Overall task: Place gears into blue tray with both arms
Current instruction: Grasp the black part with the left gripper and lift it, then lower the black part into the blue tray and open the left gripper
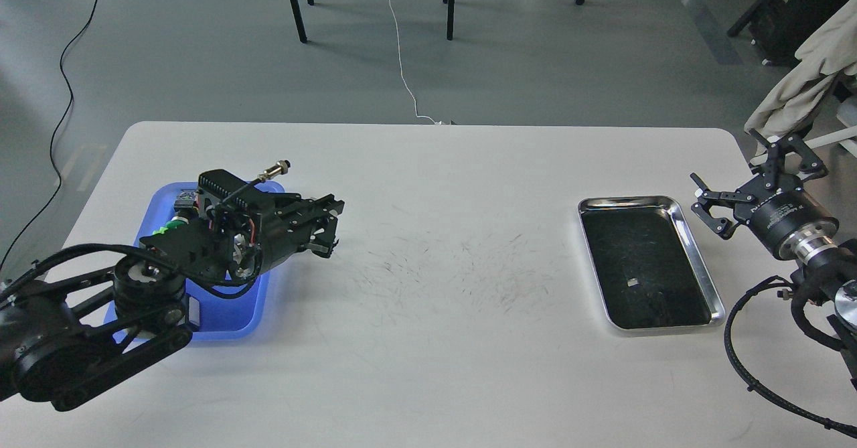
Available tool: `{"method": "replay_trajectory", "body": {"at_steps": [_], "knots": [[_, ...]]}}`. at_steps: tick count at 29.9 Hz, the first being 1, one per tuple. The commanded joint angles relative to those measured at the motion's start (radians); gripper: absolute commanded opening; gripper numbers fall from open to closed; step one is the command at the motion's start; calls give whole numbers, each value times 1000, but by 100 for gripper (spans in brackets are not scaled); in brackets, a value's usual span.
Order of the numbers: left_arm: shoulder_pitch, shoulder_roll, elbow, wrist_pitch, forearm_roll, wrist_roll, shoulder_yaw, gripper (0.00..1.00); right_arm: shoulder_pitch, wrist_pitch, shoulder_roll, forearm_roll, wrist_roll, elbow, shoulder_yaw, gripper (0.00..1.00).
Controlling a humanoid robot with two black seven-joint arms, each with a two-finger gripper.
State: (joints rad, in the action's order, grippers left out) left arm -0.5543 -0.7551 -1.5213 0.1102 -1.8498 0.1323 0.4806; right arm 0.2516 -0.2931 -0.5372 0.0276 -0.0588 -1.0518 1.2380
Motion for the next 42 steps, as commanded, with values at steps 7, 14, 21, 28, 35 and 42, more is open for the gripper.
{"method": "replay_trajectory", "body": {"at_steps": [7,14,21,28,35,42], "knots": [[158,-118,67,-84,498,-31,50,9,0,0,-6,-2,0,-31,-20,96],[231,-92,104,-83,550,-36,69,10,0,0,-7,-2,1,-31,-20,96],[232,-49,177,-84,552,-56,70,12,0,0,-9,-3,1,-31,-20,97],[232,-39,214,-89,551,-56,67,33,0,0,-10,-3,-1,-31,-20,96],[232,-53,214,-92,554,-57,69,89,0,0,-10,-3,-1,-36,-20,96],[228,-76,210,-92,577,-57,98,97,0,2,-12,-3,-1,-39,-20,96]]}}
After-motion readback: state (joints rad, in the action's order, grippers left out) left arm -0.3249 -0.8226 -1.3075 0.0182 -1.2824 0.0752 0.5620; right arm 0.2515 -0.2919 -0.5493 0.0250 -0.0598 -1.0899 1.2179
